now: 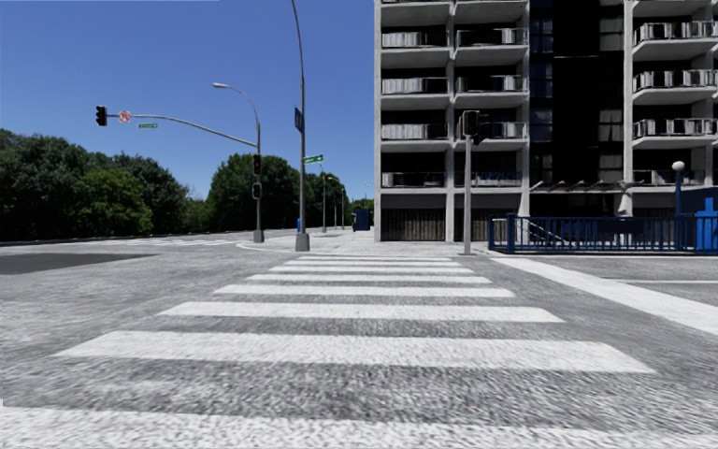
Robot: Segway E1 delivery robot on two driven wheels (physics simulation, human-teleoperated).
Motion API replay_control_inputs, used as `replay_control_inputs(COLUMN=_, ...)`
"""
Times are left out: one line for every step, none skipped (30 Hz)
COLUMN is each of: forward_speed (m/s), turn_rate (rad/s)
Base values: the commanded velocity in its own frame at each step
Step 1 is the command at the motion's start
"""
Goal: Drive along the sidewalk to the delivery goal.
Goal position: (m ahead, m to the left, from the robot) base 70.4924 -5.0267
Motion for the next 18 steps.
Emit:
replay_control_inputs(forward_speed=2.0, turn_rate=0.13)
replay_control_inputs(forward_speed=2.0, turn_rate=0.15)
replay_control_inputs(forward_speed=2.0, turn_rate=0.16)
replay_control_inputs(forward_speed=2.0, turn_rate=0.16)
replay_control_inputs(forward_speed=2.0, turn_rate=0.16)
replay_control_inputs(forward_speed=2.0, turn_rate=0.16)
replay_control_inputs(forward_speed=2.0, turn_rate=0.16)
replay_control_inputs(forward_speed=2.0, turn_rate=0.16)
replay_control_inputs(forward_speed=2.0, turn_rate=0.16)
replay_control_inputs(forward_speed=2.0, turn_rate=0.17)
replay_control_inputs(forward_speed=2.0, turn_rate=0.18)
replay_control_inputs(forward_speed=2.0, turn_rate=0.19)
replay_control_inputs(forward_speed=2.0, turn_rate=0.21)
replay_control_inputs(forward_speed=2.0, turn_rate=0.21)
replay_control_inputs(forward_speed=2.0, turn_rate=0.23)
replay_control_inputs(forward_speed=2.0, turn_rate=0.24)
replay_control_inputs(forward_speed=2.0, turn_rate=0.25)
replay_control_inputs(forward_speed=2.0, turn_rate=0.25)
